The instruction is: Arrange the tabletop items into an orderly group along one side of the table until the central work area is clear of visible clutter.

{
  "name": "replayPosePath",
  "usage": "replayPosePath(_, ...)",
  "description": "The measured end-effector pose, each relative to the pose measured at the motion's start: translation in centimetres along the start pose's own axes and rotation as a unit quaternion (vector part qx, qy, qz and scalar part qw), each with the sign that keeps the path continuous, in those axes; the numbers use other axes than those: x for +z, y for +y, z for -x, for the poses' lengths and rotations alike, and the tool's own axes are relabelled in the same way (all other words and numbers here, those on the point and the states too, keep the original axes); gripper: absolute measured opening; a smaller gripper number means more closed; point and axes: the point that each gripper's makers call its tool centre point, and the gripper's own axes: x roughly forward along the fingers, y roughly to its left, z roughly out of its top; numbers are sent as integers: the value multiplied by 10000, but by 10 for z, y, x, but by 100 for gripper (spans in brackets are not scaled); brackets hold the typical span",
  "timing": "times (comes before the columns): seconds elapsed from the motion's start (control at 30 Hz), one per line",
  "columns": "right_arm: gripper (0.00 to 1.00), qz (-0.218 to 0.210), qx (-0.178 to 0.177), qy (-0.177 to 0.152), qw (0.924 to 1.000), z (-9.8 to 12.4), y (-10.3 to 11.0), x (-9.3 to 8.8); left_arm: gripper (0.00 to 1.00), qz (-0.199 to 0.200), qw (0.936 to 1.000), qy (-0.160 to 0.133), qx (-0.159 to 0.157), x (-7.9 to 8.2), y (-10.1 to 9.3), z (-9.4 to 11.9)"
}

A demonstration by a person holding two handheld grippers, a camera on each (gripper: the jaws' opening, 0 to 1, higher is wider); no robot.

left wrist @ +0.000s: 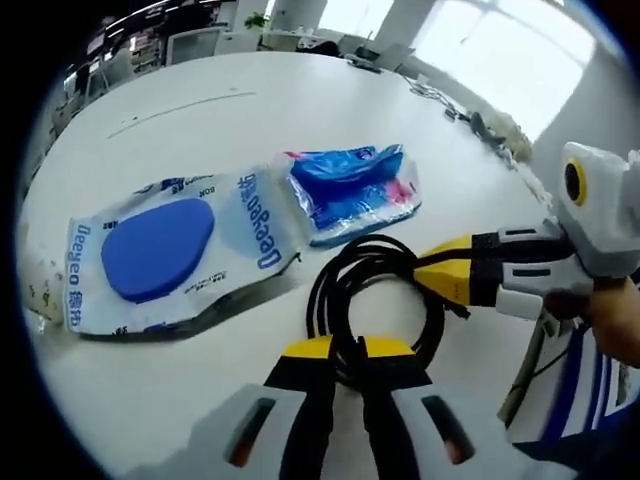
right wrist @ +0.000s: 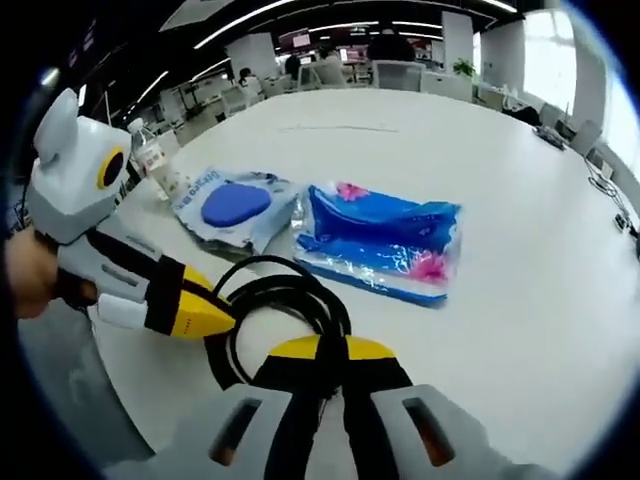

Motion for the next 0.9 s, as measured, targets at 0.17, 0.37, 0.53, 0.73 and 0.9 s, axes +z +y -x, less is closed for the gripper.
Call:
replayPosePath(0.17,22,200,-120,-511,9984,8,-4,19,37,103,9993,-292,209,8,8,9)
replayPosePath(0.37,57,537,312,-1749,9826,34,16,68,57,-47,9968,-788,-155,23,5,31)
replayPosePath(0.53,64,541,263,-1775,9823,41,14,71,78,-105,9966,-809,63,13,26,46)
replayPosePath(0.73,75,386,381,-1739,9833,45,16,70,97,-58,9873,-1574,194,33,37,80)
replayPosePath(0.9,80,350,421,-1620,9853,48,21,66,99,-353,9811,-1894,178,40,38,106)
